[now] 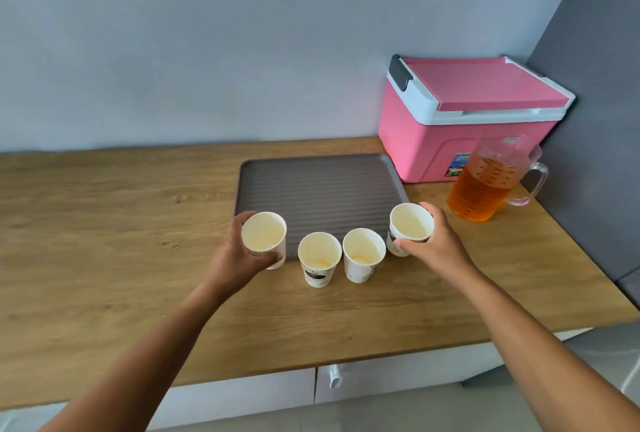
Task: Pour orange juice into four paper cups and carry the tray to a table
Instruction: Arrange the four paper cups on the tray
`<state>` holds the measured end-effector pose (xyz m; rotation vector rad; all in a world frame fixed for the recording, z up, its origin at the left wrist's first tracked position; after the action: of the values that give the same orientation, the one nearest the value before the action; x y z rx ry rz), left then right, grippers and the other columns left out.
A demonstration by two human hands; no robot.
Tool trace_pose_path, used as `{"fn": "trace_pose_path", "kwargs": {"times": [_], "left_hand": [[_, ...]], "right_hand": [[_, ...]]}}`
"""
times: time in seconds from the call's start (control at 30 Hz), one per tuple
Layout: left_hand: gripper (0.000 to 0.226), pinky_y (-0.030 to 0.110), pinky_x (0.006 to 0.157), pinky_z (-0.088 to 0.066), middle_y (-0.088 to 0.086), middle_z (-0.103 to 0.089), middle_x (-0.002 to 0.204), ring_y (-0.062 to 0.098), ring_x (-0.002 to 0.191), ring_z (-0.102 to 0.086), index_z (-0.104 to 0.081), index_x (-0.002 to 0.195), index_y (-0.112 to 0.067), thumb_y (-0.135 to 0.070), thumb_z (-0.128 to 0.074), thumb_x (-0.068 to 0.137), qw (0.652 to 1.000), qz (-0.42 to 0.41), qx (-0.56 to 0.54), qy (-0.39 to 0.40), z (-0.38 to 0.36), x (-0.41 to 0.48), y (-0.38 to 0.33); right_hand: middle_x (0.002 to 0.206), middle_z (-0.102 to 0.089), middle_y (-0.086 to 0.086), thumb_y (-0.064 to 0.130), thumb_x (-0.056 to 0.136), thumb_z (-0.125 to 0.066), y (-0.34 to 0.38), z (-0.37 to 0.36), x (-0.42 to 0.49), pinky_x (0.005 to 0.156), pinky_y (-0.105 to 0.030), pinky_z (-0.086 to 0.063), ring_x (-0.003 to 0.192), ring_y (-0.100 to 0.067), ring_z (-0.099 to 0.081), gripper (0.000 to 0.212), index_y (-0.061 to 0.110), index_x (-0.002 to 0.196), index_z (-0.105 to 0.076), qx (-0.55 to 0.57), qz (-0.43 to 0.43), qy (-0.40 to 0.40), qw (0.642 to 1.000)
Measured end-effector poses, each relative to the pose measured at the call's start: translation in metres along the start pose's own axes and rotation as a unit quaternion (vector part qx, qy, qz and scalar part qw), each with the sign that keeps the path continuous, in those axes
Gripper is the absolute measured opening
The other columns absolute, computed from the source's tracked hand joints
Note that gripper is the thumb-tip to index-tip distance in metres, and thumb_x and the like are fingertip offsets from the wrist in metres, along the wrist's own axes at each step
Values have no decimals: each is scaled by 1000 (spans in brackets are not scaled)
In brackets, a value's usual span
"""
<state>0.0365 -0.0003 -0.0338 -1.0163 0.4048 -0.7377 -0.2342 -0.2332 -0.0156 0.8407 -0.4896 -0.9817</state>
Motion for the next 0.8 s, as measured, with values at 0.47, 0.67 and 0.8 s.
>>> {"fn": "trace_pose_path", "kwargs": {"times": [0.47,0.67,0.8], "left_hand": [[80,28,87,-42,-2,-55,116,18,105,-55,-39,129,-31,-25,-85,64,1000,27,0,-1,-26,117,-17],[81,27,85,-39,0,-55,118,16,104,-53,-38,132,-29,-26,-85,66,999,43,19,-12,-41,163,-21],[82,27,87,-40,-1,-56,120,16,106,-53,-39,133,-30,-28,-85,65,998,55,21,-18,-49,186,-19]], "right_hand": [[122,-51,5,24,70,-82,46,-70,113,88,-26,-40,109,-16,-52,81,23,138,-37,30,37,42,998],[118,-52,5,26,69,-83,48,-94,164,87,-27,-41,107,-16,-53,82,22,138,-38,18,45,65,997],[122,-52,6,30,68,-83,44,-102,187,98,-36,-45,113,-17,-53,85,27,139,-35,22,41,85,995]]}}
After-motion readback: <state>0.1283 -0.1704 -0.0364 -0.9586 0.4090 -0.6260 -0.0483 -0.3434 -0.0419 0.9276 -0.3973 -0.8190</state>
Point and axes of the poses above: each hand's wrist, its own x-axis towards the middle knuckle, its own z-axis out of the back of the hand, y = z × x, the point moved 1 cm from there along x, towards the middle knuckle
